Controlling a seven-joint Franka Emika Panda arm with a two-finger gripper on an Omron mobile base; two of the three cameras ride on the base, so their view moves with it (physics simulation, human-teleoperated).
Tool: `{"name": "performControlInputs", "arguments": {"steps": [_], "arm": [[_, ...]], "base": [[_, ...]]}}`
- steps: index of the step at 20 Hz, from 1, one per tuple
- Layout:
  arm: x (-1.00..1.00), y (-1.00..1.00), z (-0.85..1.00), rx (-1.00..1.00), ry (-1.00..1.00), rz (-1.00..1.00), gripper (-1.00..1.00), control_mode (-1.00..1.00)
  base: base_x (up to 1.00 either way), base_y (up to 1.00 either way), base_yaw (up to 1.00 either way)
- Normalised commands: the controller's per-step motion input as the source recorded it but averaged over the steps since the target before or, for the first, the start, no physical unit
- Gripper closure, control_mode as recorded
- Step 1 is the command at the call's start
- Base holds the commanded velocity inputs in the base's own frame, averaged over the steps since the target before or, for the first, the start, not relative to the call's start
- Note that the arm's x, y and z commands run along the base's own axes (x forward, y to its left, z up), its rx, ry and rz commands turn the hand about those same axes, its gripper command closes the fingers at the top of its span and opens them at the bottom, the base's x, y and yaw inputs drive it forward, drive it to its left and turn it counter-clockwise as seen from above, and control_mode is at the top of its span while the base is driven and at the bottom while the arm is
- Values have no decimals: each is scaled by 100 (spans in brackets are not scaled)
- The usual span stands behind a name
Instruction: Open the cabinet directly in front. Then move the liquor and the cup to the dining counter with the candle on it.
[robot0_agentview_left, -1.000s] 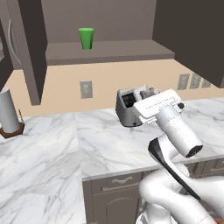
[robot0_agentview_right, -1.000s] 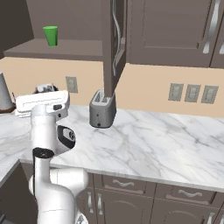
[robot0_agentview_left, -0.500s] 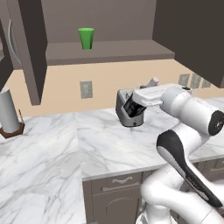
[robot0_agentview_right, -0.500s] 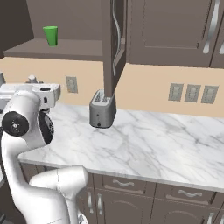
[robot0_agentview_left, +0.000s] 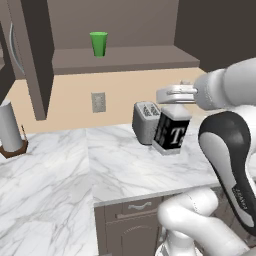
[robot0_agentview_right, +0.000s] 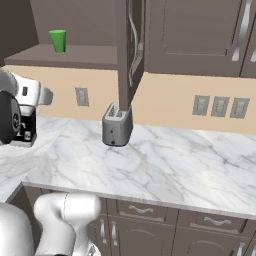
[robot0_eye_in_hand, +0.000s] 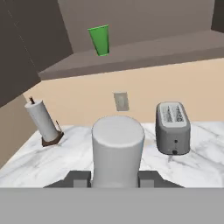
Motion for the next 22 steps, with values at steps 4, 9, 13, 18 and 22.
{"name": "performControlInputs", "arguments": {"steps": [4,9,13,18,22], "arm": [[-63,-6,-2,-5,40,-11,100,-100],[-62,-28,-36,0,5,-4,100,-100],[-61,-41,-45,0,-3,0,100,-100],[-48,-38,-27,0,0,0,100,-100],[-8,-8,-25,0,-3,0,100,-100]], "base": [[0,0,0],[0,0,0],[0,0,0],[0,0,0],[0,0,0]]}}
